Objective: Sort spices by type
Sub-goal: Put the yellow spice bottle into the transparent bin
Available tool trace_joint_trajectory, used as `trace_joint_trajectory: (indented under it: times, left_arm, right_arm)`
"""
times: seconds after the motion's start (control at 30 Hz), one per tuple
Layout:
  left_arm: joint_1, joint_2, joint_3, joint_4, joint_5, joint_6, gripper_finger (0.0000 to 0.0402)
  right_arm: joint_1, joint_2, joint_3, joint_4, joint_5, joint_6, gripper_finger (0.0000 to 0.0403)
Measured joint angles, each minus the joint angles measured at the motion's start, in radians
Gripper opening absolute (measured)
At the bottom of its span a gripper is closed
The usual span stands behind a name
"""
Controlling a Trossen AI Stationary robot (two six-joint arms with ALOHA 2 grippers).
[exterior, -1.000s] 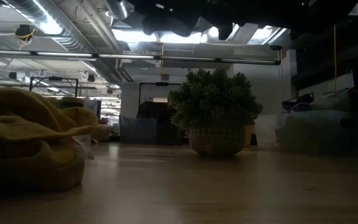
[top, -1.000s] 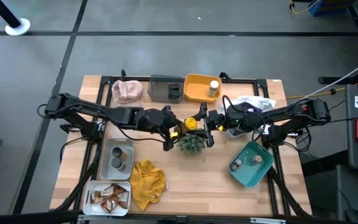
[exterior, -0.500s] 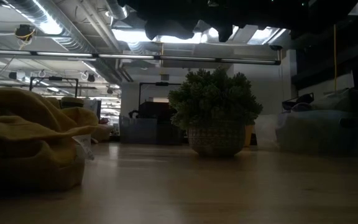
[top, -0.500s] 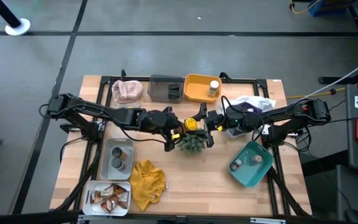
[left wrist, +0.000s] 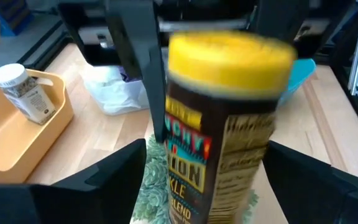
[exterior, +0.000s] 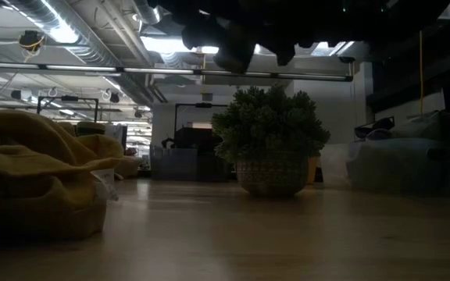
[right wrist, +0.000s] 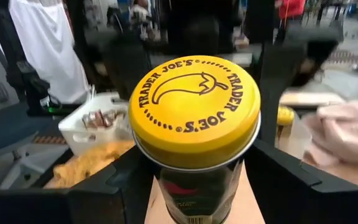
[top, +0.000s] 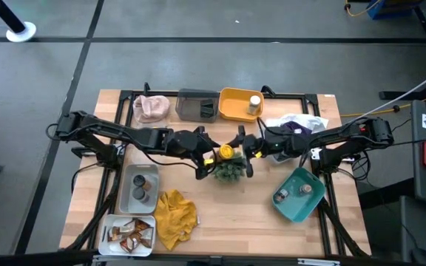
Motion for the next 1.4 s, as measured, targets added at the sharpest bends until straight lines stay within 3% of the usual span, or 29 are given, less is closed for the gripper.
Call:
trace_joint_trajectory:
  times: [0.33, 1.4]
  left_arm:
    - [0.001, -0.003, 0.000, 0.000, 0.002, 0.034, 0.0304]
    - [0.001, 0.023, 0.001, 0.107, 0.002, 0.014, 0.0304]
  right_arm:
    - [0.000, 0.000, 0.000, -0.158, 0.000, 0.009, 0.0225]
    - [0.000, 0.000, 0.058, -0.227, 0.000, 0.010, 0.0225]
